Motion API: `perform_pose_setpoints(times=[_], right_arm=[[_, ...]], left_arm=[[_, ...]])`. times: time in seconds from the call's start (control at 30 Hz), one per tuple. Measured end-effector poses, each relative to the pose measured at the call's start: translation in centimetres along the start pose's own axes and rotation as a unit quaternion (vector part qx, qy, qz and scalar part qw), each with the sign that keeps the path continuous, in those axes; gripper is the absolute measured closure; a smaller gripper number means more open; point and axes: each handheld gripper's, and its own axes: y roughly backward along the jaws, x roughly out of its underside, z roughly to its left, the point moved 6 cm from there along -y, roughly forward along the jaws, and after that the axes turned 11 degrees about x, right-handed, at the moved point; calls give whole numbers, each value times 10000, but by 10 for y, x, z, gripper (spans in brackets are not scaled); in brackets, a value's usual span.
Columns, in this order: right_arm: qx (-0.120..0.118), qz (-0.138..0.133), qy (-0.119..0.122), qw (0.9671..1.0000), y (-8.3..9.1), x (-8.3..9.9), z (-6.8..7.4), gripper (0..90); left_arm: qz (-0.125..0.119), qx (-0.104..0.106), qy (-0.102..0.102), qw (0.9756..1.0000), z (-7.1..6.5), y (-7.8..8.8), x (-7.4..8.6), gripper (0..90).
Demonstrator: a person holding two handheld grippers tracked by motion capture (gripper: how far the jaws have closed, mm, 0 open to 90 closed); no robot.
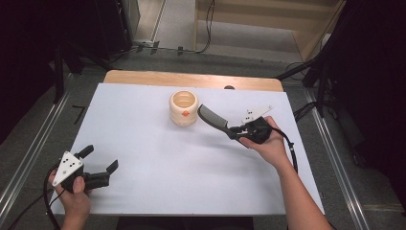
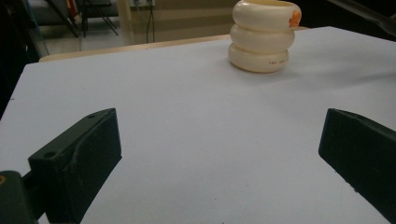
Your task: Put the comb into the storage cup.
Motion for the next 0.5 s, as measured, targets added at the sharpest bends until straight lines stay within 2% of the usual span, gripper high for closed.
perform_pose_setpoints(times=[0.1,0.13,0.27,0.5], right_arm=[[34,-112,-134,9998,2,0,2,705],[48,-237,-197,9995,4,1,3,705],[111,-460,-420,9980,7,1,5,705],[213,-782,-593,9949,13,-1,10,705]], left_arm=[[-3,9,-8,10000,0,0,0,0],[-1,7,-13,10000,0,0,0,0],[-5,18,-22,10000,0,0,0,0],[5,37,-31,10000,0,0,0,0]])
